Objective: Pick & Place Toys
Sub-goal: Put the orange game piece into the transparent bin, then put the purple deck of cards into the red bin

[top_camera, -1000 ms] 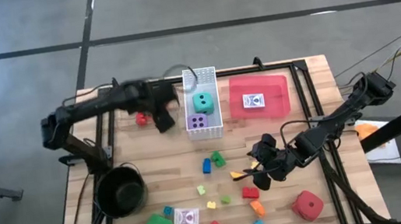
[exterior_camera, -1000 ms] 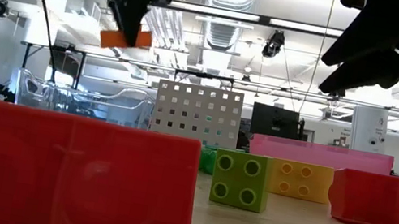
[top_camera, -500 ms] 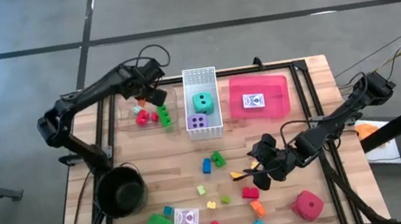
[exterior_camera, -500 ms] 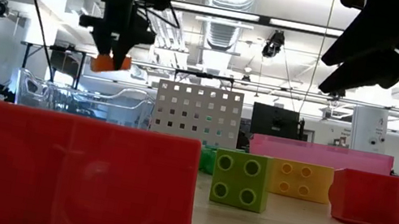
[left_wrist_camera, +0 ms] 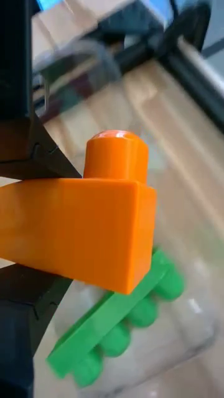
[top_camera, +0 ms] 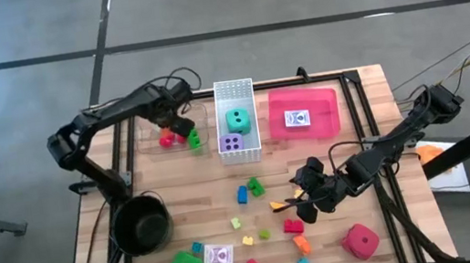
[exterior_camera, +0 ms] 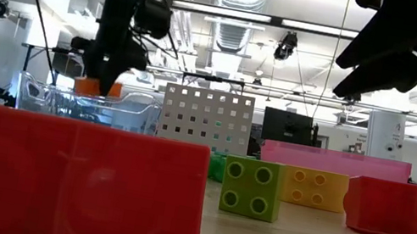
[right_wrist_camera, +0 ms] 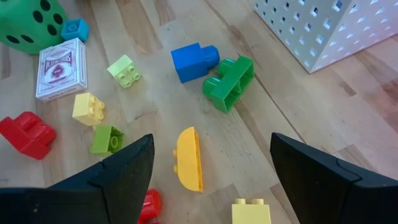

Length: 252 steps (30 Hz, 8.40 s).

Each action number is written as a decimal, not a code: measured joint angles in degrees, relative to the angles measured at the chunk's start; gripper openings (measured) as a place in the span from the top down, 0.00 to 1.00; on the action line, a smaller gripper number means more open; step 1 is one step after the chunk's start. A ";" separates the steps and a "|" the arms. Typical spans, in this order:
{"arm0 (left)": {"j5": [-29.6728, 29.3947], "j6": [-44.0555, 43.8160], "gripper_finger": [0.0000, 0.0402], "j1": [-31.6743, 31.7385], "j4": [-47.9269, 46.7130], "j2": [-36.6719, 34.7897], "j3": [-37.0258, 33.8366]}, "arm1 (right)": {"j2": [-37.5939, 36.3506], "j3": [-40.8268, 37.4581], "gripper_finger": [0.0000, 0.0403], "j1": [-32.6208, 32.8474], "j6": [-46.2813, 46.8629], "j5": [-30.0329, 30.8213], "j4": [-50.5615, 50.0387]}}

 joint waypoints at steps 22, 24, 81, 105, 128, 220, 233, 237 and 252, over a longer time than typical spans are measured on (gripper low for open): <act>5.54 3.25 0.59 -0.90 2.95 8.77 -2.76 | 0.00 0.00 0.23 0.00 0.02 -0.02 0.00; 5.56 3.26 0.59 -0.96 3.24 8.77 -3.94 | 0.00 0.00 0.23 0.00 0.00 -0.02 -0.04; 5.48 10.77 0.02 -4.65 -0.65 7.72 -0.03 | 0.00 0.00 0.23 0.02 0.02 -0.02 -0.02; 7.92 12.09 0.02 -36.11 -11.01 7.68 8.71 | 0.00 0.00 0.23 0.02 0.02 -0.02 -0.02; 8.11 -2.88 0.02 -69.91 16.70 12.42 9.56 | 0.00 0.02 0.23 0.01 0.00 -0.02 -0.11; 17.09 -6.09 0.28 -70.40 21.90 18.21 10.13 | 1.37 0.02 0.23 0.04 -21.11 -2.77 8.43; 24.10 -7.75 0.28 -67.03 26.19 12.69 10.17 | 16.26 3.87 0.23 8.82 -74.91 4.03 34.45; 25.11 -7.57 0.28 -65.63 27.77 11.55 10.17 | 22.54 10.62 0.23 10.69 -81.06 10.99 34.35; 29.72 -7.34 0.28 -63.95 33.30 11.04 10.19 | 34.80 29.32 0.23 11.47 -90.36 12.28 28.66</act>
